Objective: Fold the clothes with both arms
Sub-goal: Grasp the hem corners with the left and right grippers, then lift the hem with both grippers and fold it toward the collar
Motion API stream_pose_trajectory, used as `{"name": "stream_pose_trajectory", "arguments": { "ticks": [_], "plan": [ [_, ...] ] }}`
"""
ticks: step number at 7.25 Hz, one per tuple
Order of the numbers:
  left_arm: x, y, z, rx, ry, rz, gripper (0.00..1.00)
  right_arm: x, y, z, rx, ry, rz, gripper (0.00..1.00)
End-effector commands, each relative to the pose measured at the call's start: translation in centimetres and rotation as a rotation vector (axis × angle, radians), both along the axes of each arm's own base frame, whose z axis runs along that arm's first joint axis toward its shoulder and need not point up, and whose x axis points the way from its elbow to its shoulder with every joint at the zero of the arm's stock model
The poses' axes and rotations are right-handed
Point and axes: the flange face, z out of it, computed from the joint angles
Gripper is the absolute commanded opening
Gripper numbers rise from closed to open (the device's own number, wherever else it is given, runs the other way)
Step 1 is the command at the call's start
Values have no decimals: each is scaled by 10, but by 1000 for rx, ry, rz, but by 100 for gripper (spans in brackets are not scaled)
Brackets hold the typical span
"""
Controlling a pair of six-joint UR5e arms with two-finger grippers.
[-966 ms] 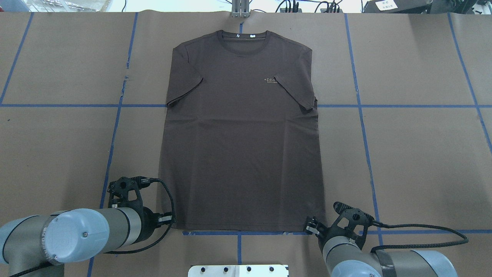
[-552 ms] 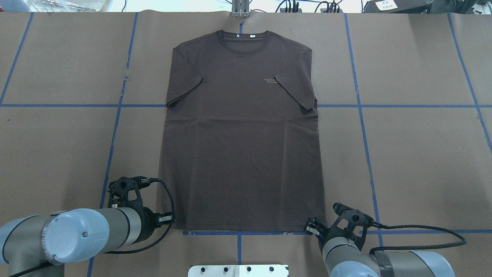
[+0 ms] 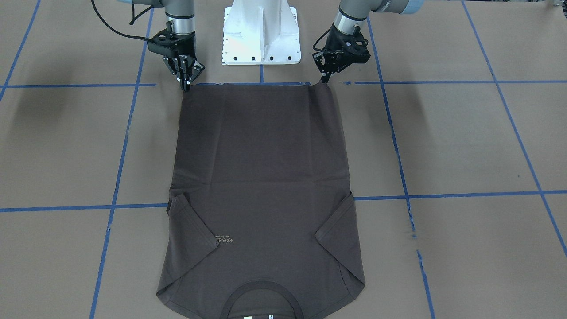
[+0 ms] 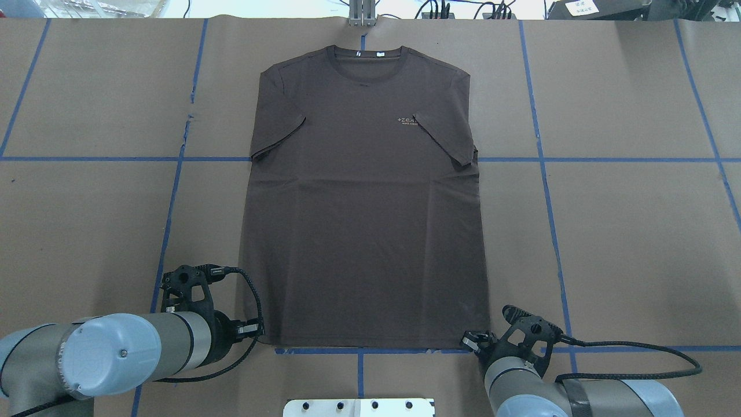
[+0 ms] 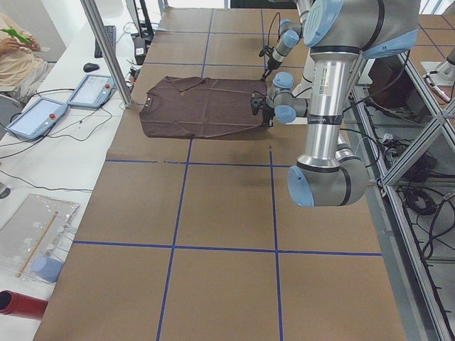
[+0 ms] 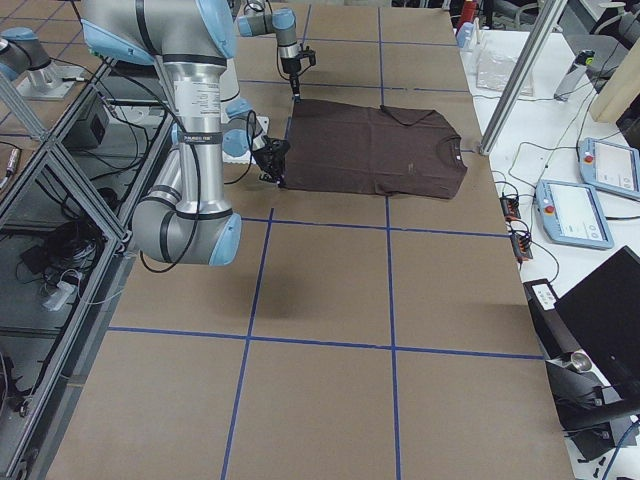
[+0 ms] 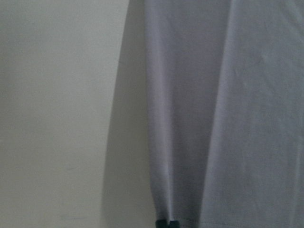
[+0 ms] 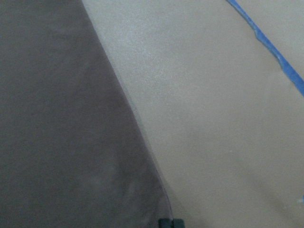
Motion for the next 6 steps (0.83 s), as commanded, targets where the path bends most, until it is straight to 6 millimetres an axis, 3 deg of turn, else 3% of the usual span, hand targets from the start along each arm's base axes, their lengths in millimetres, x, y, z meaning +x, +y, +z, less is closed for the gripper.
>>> {"name": "stream_pose_trajectory", "arguments": {
  "ticks": [1,2,3,6],
  "plan": [
    [-1,-1,-1,0,2,-2,0,1,-1,-2,1,-5,1,0],
    [-2,0,-3,2,6,-1,0,10,-4,-16,-1,-34,1,0],
    [-17,2,-21,3,21,4,0,35,-13,-39,-3,-66,11,0],
    [-127,32,-138,-38,51,80,0,174,5,-146,-84,-106,-72,0]
  ]
}}
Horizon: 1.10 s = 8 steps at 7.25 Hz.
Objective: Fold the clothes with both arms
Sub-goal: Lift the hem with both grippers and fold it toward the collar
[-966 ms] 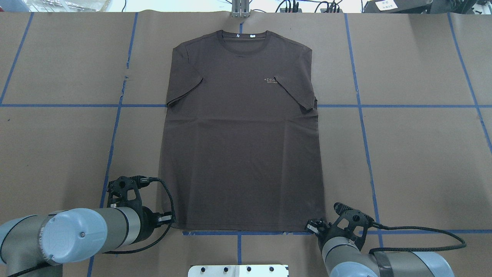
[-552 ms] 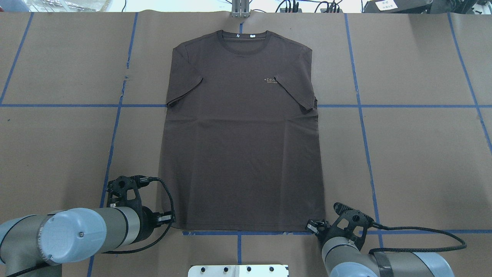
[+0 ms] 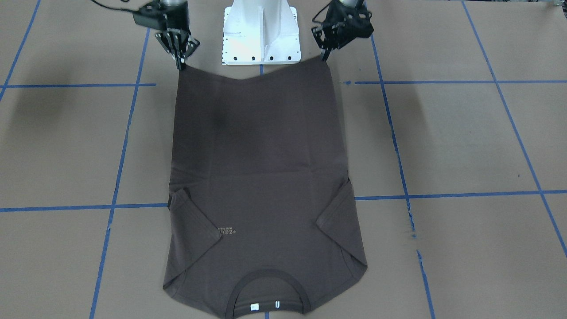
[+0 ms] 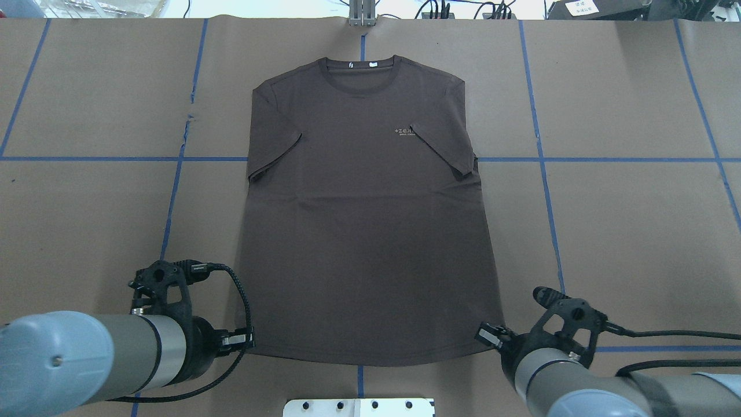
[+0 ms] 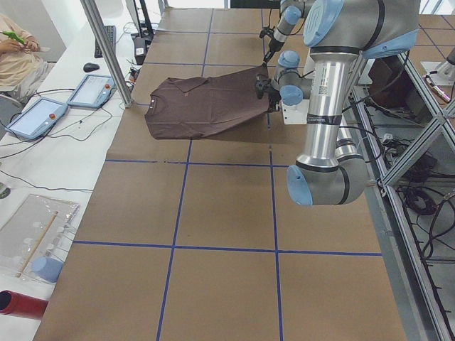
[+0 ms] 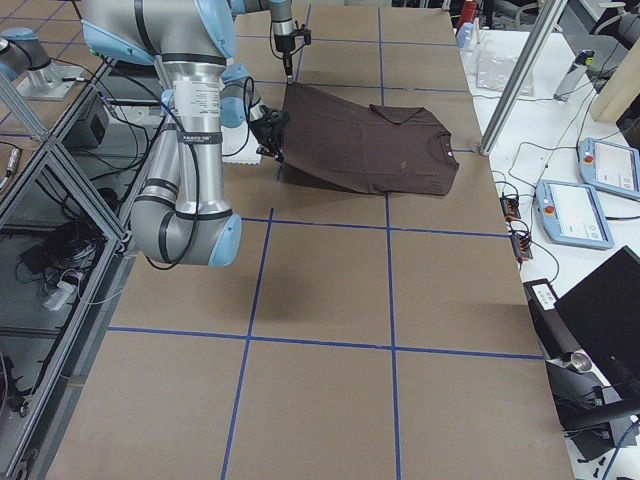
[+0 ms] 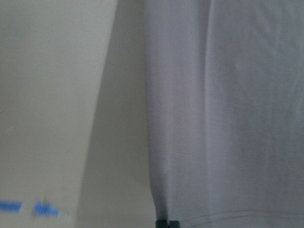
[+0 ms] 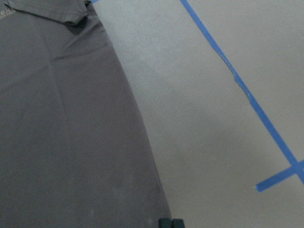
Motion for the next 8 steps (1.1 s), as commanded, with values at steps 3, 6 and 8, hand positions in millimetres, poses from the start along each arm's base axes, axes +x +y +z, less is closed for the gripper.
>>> {"name": "stream_pose_trajectory", "arguments": {
  "ticks": [3,6,8],
  "plan": [
    [-84,-14,-74,61,40,47,0,91,-30,-87,-64,-46,-42,0],
    [-54,-162,-52,252,-165,-49,0,65,-139,-86,30,57,12,0],
    [-35,-240,-12,304,-214,-91,0,13,-235,-47,42,53,73,0]
  ]
}}
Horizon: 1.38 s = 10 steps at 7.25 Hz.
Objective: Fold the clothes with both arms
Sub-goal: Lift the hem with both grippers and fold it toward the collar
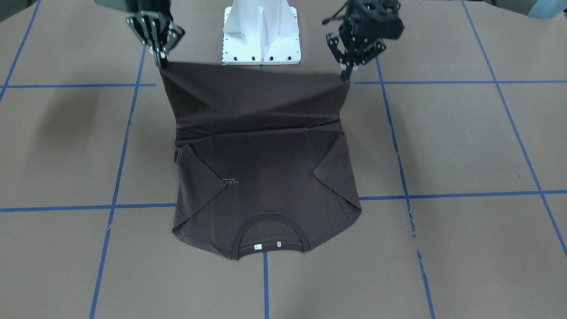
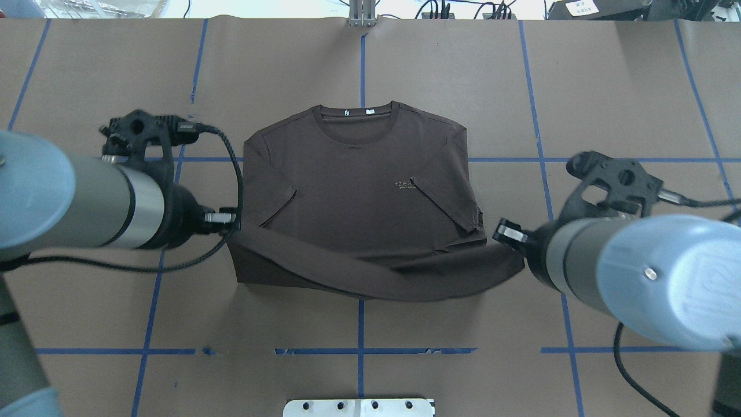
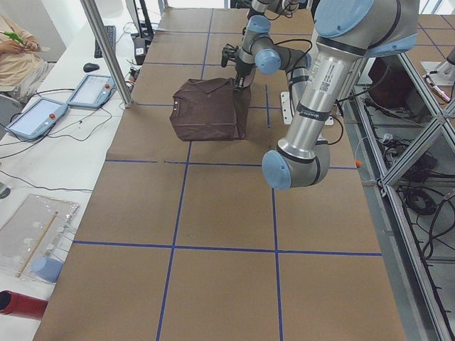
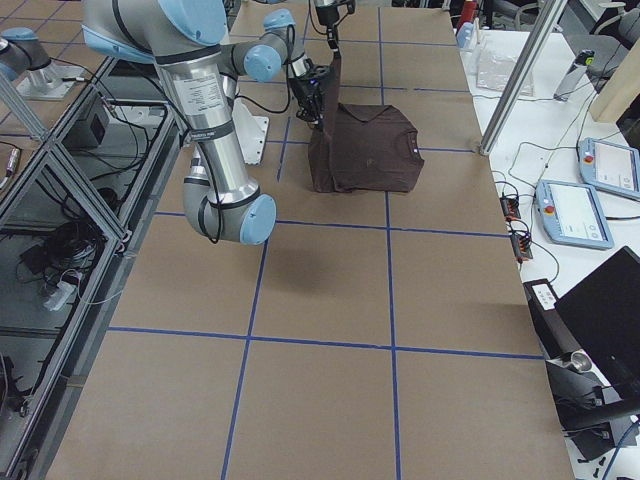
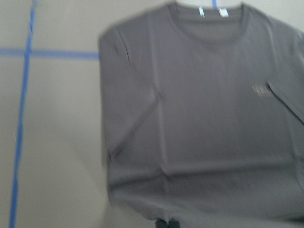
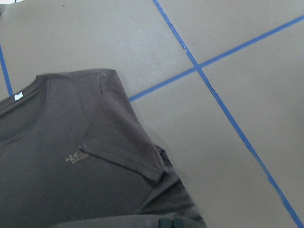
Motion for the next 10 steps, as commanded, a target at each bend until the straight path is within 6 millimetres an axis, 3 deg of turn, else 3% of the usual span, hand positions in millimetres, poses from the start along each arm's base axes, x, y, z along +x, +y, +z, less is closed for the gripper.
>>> {"name": "stream_pose_trajectory", "arguments": {
  "ticks": [1,3,4,6,8,10],
  "plan": [
    [26,-79,47,34,-32,-48,0,-44,-107,46,37,17,59,0],
    [53,-129,80,50,-61,-61,0,-79,-180,68,51,29,92,0],
    [65,-148,97,51,-68,-70,0,-90,-205,80,41,29,96,0],
    [101,-182,120,46,-77,-70,0,-109,-224,107,42,38,92,0],
    [113,-193,144,61,-92,-52,0,-113,-228,118,32,51,91,0],
    [113,-193,146,77,-103,-36,0,-117,-231,130,17,69,89,0]
  ]
}}
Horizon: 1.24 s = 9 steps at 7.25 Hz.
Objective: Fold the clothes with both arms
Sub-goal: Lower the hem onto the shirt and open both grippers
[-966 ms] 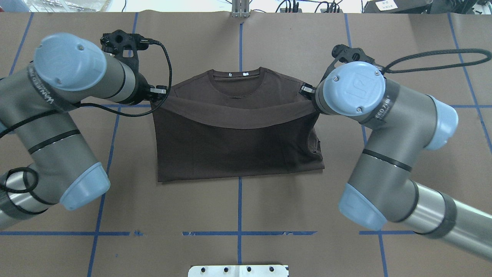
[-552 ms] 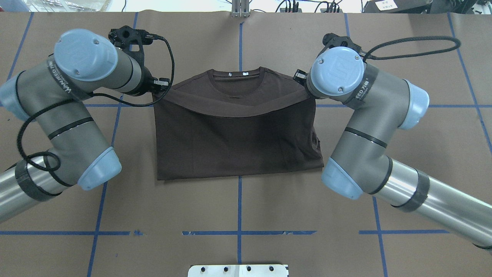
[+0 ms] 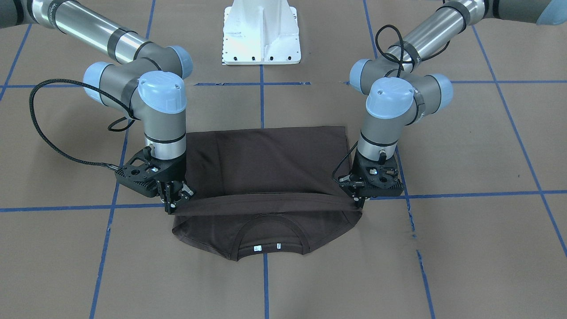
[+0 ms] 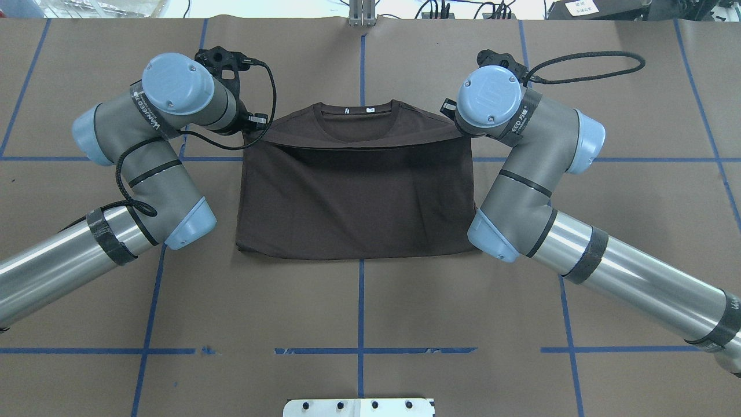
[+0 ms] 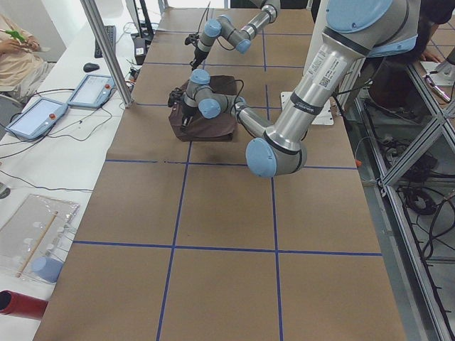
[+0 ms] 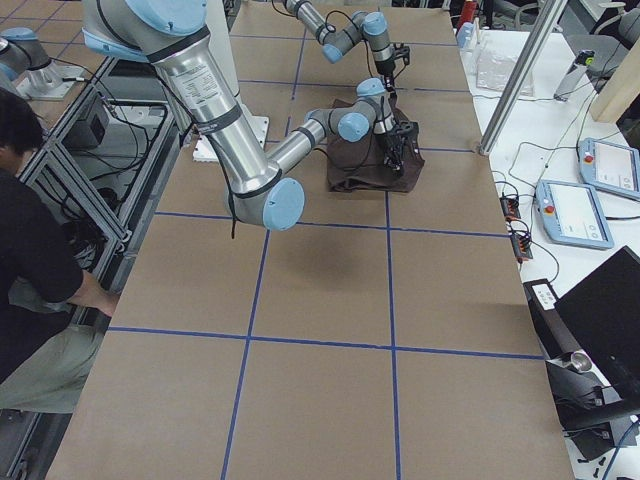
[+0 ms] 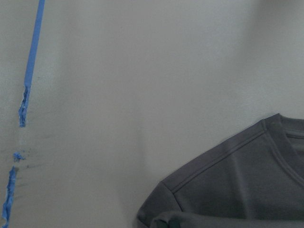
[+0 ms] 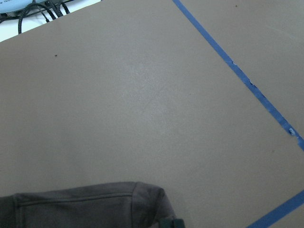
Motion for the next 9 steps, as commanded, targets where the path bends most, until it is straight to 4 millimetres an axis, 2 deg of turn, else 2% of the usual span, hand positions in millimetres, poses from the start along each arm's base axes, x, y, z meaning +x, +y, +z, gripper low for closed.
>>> {"name": "stream_pose_trajectory", "arguments": {
  "ticks": [1,2,3,4,5,6,7,8,9],
  "plan": [
    [0,-3,3,20,-16,20,0,-3,-2,8,-6,8,-2,0],
    [-3,-5,3,23,-16,16,0,-5,-3,10,-3,5,-3,0],
    [-4,-4,5,28,-22,25,44,-6,-4,17,-7,20,-9,80],
    [-10,-4,2,102,-48,87,99,-7,-6,10,39,43,-67,100],
    [-34,11,3,157,-46,116,100,8,-10,-2,72,35,-139,100],
    [-57,33,8,175,-29,115,100,32,-15,-4,78,3,-231,100],
    [-71,60,20,159,-9,124,100,44,-10,-3,90,-6,-254,100],
    [-84,91,30,113,65,155,100,45,-9,-5,94,-8,-252,100],
    [-90,131,39,79,138,147,100,46,-10,-4,94,-6,-249,100]
  ]
}}
